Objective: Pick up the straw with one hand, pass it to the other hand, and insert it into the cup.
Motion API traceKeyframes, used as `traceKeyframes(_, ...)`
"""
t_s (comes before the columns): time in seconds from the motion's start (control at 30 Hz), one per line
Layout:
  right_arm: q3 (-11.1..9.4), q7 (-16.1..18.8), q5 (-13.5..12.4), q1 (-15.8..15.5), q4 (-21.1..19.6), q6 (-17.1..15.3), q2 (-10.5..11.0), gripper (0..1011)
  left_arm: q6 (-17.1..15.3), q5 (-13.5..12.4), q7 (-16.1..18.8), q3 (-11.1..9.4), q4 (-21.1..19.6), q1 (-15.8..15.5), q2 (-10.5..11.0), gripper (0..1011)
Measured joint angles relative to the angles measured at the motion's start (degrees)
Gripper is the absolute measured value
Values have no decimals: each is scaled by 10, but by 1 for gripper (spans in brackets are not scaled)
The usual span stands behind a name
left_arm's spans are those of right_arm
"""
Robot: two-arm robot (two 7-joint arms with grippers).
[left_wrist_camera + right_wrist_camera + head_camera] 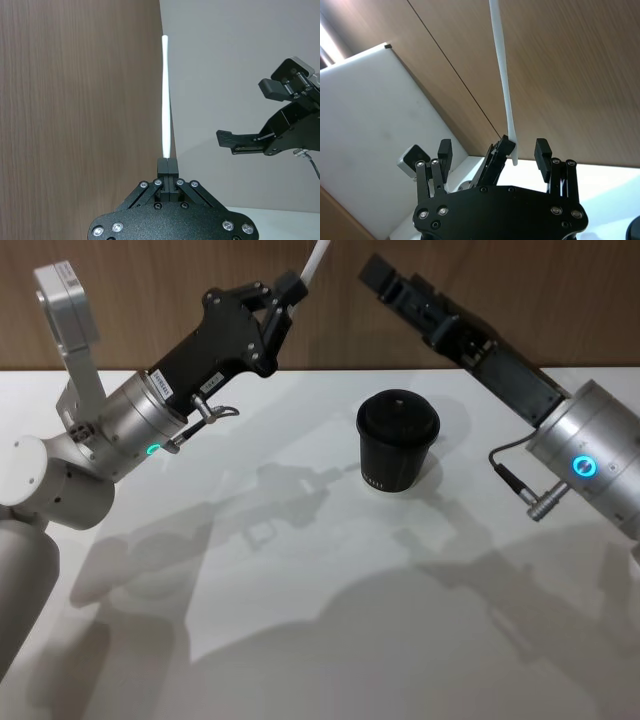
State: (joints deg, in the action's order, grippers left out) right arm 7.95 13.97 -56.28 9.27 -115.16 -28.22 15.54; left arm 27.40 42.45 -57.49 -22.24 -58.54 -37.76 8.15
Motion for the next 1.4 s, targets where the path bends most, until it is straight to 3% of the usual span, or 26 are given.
traceKeyframes(0.53,37,-11,41,40,31,32,-3,1001,0,0,0,0,0,0,0,0)
traceKeyframes(1.4,67,-42,62,113,112,50,-22,1001,0,0,0,0,0,0,0,0)
